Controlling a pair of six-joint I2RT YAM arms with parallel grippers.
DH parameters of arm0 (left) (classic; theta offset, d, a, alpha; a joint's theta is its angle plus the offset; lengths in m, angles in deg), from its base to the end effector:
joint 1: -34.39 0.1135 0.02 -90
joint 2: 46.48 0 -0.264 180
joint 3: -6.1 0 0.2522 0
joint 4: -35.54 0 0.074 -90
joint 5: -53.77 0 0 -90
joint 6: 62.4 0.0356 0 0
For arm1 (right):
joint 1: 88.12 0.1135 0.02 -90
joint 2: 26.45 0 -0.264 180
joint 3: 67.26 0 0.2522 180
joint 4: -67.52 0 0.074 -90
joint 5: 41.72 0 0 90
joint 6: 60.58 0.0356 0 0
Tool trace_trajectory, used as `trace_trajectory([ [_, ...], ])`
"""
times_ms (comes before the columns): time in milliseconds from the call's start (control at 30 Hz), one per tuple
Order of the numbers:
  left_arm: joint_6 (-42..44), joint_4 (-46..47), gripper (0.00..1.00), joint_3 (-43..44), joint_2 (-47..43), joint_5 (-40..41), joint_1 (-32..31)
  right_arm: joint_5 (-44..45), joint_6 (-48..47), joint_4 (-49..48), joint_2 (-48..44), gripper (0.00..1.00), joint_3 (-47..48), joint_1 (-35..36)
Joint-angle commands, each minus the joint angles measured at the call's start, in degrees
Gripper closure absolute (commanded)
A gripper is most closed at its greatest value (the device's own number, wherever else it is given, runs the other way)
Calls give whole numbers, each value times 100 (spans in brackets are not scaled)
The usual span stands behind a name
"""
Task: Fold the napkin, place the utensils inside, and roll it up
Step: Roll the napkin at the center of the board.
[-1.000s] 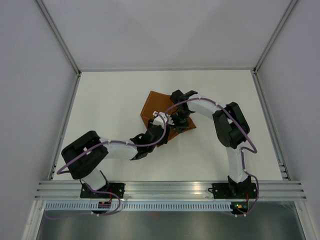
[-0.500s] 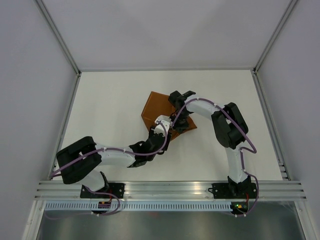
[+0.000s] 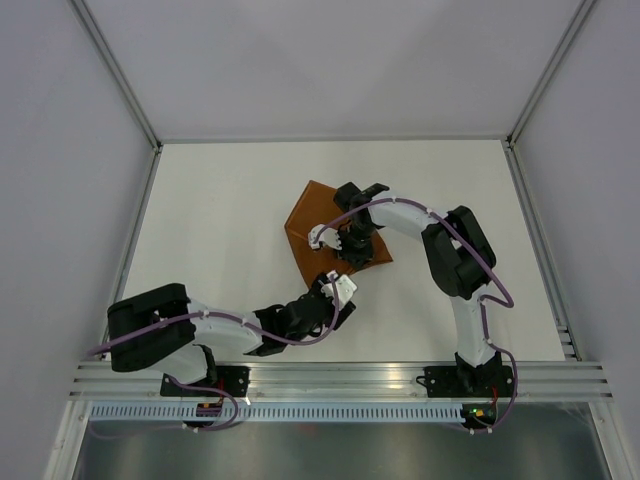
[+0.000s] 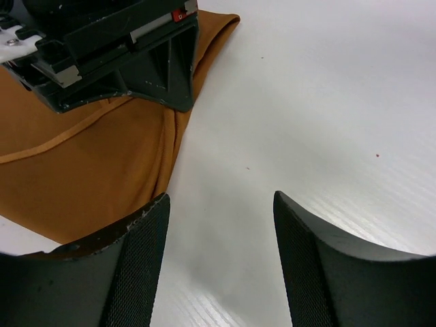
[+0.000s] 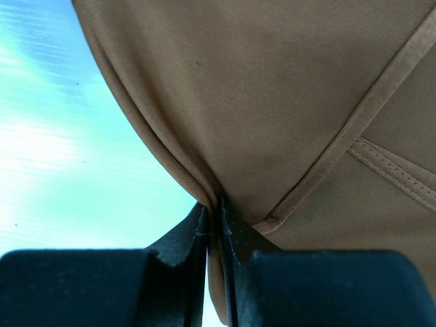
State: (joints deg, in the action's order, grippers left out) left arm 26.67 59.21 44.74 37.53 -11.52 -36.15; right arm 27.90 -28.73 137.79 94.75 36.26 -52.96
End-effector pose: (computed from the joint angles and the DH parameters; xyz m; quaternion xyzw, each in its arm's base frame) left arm 0.1035 -0.2481 0.1573 0.3628 0.7323 -0.1765 0.5485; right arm 0.3206 0.2410 0.1554 -0.7178 0.6732 0.1698 0.0525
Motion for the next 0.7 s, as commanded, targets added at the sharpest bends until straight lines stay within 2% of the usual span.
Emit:
trace_trajectory([
  [0,680,879,32,-72,168,113,5,-361,155,-378,342,82,-424,158],
  [200,1708,978,30,480,923,499,14,-344,137,-316,395,84,-397,149],
  [333,2175,810,30,693,1284,386,128,-317,67,-255,439,85,-397,88],
  [633,2615,670,29,693,1259,-405,673,-519,-109,-26,421,89,-415,-70],
  [667,2676,634,30,711,1267,-675,708,-537,-126,61,430,89,-398,-88],
])
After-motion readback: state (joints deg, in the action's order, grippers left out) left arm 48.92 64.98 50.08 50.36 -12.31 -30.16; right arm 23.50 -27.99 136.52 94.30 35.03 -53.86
